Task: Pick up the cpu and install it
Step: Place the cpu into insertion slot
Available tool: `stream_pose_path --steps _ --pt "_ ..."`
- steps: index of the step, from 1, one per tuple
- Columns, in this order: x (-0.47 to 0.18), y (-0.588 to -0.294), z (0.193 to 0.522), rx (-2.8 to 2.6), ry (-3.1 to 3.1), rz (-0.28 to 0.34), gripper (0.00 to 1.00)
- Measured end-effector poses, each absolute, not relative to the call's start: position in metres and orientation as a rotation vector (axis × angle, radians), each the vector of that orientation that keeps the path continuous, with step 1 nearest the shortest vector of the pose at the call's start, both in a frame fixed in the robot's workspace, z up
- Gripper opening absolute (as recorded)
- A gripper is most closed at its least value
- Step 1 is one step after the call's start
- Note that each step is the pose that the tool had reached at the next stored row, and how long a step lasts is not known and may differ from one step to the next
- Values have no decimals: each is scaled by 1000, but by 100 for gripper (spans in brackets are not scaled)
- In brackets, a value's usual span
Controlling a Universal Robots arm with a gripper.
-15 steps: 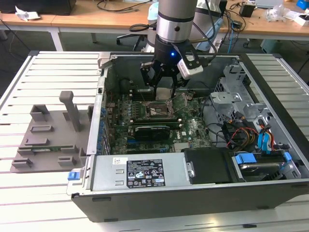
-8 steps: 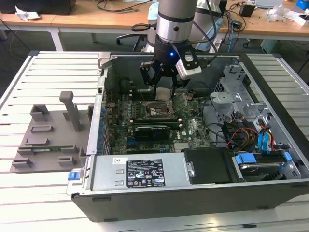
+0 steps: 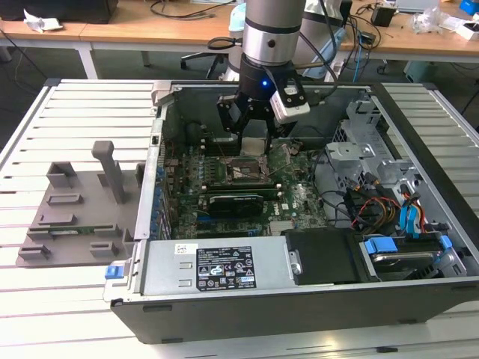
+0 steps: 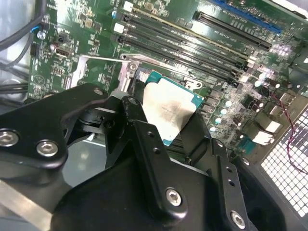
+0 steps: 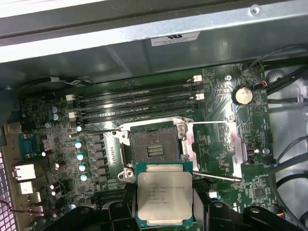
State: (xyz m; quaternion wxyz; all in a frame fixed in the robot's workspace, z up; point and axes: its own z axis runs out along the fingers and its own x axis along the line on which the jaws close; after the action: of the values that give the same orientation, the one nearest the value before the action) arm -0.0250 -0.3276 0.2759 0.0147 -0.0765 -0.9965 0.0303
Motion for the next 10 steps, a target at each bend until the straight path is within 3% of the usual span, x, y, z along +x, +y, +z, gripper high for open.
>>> stream_pose_path --steps 10 --pt "-25 -328 275 -340 -3090 101 55"
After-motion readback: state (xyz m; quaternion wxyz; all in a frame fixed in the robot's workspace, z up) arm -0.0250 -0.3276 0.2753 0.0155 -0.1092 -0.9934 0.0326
